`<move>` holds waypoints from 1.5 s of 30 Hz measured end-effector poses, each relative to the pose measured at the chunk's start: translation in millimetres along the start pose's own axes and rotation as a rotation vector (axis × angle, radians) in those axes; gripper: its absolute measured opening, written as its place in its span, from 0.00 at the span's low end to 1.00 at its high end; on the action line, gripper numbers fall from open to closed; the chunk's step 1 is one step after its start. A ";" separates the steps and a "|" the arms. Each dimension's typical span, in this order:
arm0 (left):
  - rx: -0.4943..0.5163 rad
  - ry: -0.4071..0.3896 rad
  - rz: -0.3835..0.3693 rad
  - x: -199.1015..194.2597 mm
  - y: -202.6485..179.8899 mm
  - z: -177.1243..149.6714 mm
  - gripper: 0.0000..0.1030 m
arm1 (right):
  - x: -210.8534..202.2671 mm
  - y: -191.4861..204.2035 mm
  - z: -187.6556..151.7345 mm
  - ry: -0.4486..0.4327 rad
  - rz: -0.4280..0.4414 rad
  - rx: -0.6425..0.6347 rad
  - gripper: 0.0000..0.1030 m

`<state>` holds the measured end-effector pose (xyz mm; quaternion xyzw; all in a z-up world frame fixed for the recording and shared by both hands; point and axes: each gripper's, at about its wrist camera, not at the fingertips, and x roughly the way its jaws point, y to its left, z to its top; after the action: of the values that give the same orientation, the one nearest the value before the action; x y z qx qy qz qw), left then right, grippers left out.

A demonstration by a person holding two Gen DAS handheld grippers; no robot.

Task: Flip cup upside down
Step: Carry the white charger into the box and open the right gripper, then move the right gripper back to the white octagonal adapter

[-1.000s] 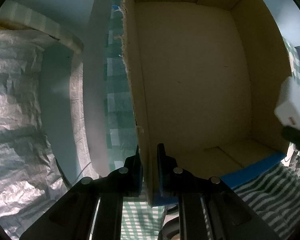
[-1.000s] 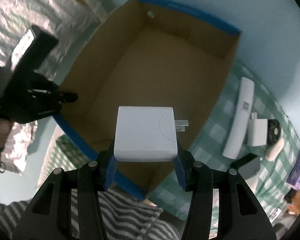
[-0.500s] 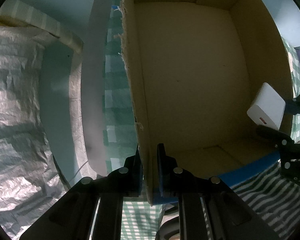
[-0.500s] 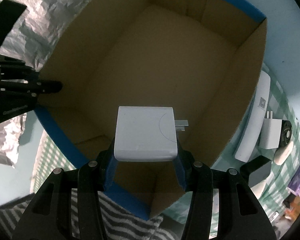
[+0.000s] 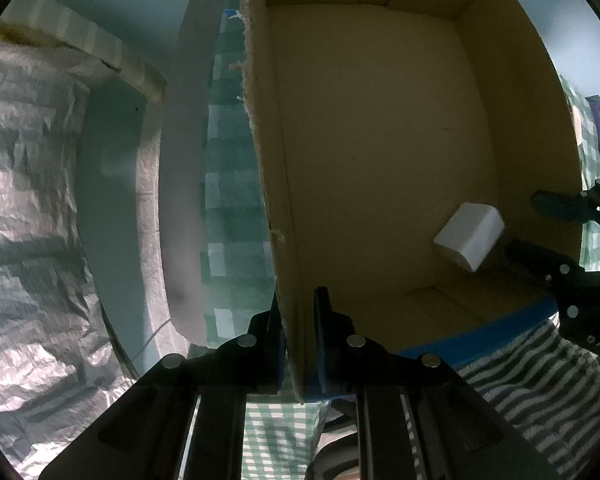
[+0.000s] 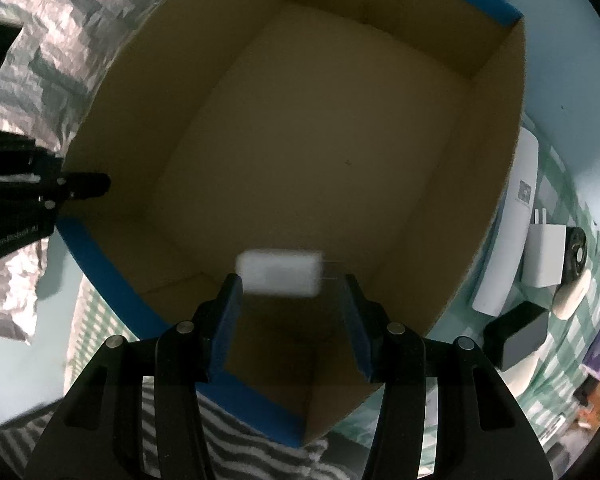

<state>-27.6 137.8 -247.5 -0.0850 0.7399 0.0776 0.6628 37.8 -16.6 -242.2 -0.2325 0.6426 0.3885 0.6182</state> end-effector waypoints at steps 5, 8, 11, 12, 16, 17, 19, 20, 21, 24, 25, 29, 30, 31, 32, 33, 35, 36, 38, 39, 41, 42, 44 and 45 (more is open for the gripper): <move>-0.018 0.004 -0.010 2.4 1.6 -4.1 0.12 | -10.0 -4.6 -2.2 -0.025 0.031 0.046 0.62; -0.023 0.007 -0.015 2.5 0.7 -6.0 0.12 | -20.0 -5.4 -4.2 -0.047 0.049 0.065 0.64; -0.025 0.007 -0.019 2.0 0.4 -7.0 0.12 | -32.8 -11.1 -6.8 -0.071 0.046 0.086 0.68; -0.026 0.006 -0.020 1.6 0.2 -7.0 0.12 | -36.5 -12.6 -7.7 -0.078 0.043 0.095 0.69; -0.025 0.006 -0.019 0.7 -1.0 -7.4 0.12 | -53.8 -22.9 -10.5 -0.107 0.060 0.131 0.69; -0.025 0.006 -0.018 0.6 -1.2 -7.5 0.12 | -57.8 -27.0 -11.8 -0.111 0.052 0.145 0.69; -0.027 0.006 -0.021 0.7 -0.7 -7.7 0.12 | -64.7 -32.8 -11.6 -0.123 0.048 0.168 0.70; -0.026 0.006 -0.021 0.6 -1.3 -7.9 0.12 | -69.1 -34.5 -14.0 -0.132 0.056 0.176 0.70; -0.025 0.007 -0.021 0.5 -1.7 -8.0 0.12 | -74.2 -39.7 -15.8 -0.139 0.062 0.186 0.70; -0.022 0.008 -0.020 0.2 -2.6 -7.9 0.12 | -86.4 -51.9 -22.5 -0.152 0.049 0.217 0.70; -0.024 0.008 -0.021 0.6 -2.0 -7.9 0.12 | -90.0 -58.0 -26.1 -0.151 0.042 0.227 0.70; -0.020 0.010 -0.020 0.5 -2.6 -7.4 0.12 | -96.8 -83.8 -41.8 -0.147 0.021 0.283 0.70; -0.020 0.011 -0.020 0.2 -2.7 -7.1 0.12 | -96.9 -89.6 -45.4 -0.142 0.016 0.298 0.70; -0.017 0.012 -0.018 0.2 -3.2 -7.0 0.12 | -96.8 -96.3 -49.7 -0.136 0.013 0.315 0.70; -0.016 0.012 -0.017 0.1 -3.5 -6.8 0.12 | -97.7 -103.6 -55.2 -0.131 0.010 0.329 0.70; -0.015 0.012 -0.017 0.1 -3.4 -6.9 0.12 | -97.1 -109.1 -59.1 -0.126 0.007 0.342 0.70; -0.012 0.011 -0.016 0.1 -3.7 -6.9 0.12 | -95.4 -121.7 -69.0 -0.114 -0.002 0.373 0.70; -0.013 0.011 -0.016 0.0 -3.6 -6.7 0.12 | -94.6 -127.7 -73.6 -0.109 -0.005 0.389 0.70; -0.012 0.011 -0.015 -0.1 -3.8 -6.7 0.12 | -91.6 -140.5 -83.0 -0.095 -0.011 0.420 0.70; -0.012 0.011 -0.014 -0.1 -3.4 -6.7 0.12 | -89.5 -145.6 -87.3 -0.087 -0.014 0.432 0.70; -0.010 0.011 -0.011 -0.3 -3.9 -6.4 0.12 | -84.6 -154.8 -95.3 -0.072 -0.021 0.456 0.70; -0.008 0.011 -0.011 -0.5 -4.3 -6.1 0.12 | -81.8 -158.6 -98.4 -0.064 -0.023 0.467 0.71; -0.004 0.013 -0.007 -0.6 -5.0 -5.5 0.12 | -74.2 -165.6 -105.6 -0.045 -0.019 0.494 0.74; -0.004 0.013 -0.007 -0.8 -5.4 -5.6 0.12 | -70.2 -168.1 -108.5 -0.035 -0.017 0.505 0.75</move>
<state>-31.7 131.3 -246.1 -0.0894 0.7438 0.0763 0.6580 111.1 -213.8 -216.4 -0.0694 0.7063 0.2143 0.6711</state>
